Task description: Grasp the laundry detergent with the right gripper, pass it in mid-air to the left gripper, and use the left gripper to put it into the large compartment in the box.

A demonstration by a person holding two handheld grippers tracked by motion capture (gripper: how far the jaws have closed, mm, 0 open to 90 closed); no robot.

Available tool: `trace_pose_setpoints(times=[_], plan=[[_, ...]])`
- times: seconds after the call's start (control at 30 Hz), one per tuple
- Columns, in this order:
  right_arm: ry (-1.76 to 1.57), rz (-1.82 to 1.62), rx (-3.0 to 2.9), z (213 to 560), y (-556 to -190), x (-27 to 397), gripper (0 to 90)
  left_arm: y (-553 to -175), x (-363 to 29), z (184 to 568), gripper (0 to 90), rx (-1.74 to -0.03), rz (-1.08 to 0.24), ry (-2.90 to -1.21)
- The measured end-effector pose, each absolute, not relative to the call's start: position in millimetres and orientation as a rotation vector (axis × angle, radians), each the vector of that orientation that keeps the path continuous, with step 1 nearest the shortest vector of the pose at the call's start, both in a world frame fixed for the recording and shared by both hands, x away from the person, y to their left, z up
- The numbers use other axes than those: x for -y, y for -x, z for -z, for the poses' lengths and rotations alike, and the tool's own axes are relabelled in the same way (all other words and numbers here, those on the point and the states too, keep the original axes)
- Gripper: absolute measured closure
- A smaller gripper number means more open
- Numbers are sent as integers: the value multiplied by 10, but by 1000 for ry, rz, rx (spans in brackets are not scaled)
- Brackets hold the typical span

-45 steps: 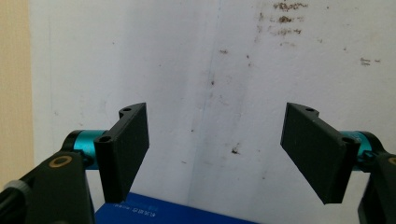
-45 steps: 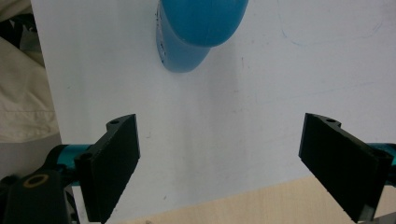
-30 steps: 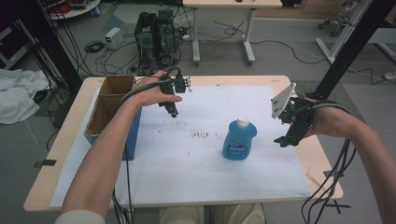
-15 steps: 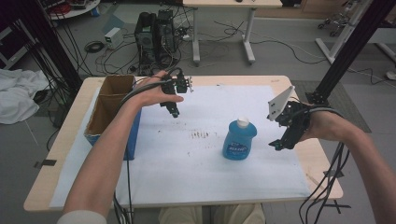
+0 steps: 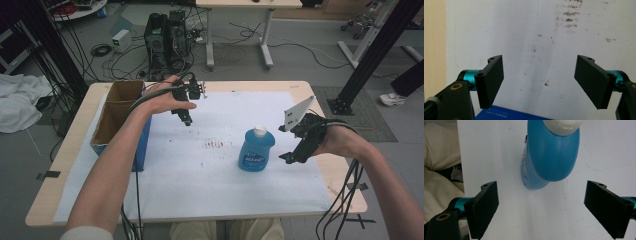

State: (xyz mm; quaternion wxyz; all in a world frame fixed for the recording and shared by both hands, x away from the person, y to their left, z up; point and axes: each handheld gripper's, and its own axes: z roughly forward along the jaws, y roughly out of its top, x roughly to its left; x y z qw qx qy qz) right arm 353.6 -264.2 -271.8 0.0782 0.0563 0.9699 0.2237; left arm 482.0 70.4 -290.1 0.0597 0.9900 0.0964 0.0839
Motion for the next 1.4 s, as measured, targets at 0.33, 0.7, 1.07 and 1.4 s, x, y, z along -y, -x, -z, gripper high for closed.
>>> trace_pose_setpoints(times=[0.33, 0.7, 1.07, 1.4], plan=[[-198, -741, -2900, 2853, -3586, 2620, 116, -4814, -703, 2900, 237, -290, -253, -2998], [-310, -970, -2882, 3214, -3780, 2537, 116, -4799, -688, 2912, 237, -270, -252, -2997], [-332, -1084, -2877, 3359, -3830, 2479, 117, -4801, -706, 2927, 237, -263, -248, -2994], [-342, -1150, -2866, 3446, -3849, 2453, 122, -4784, -701, 2931, 237, -259, -253, -2983]])
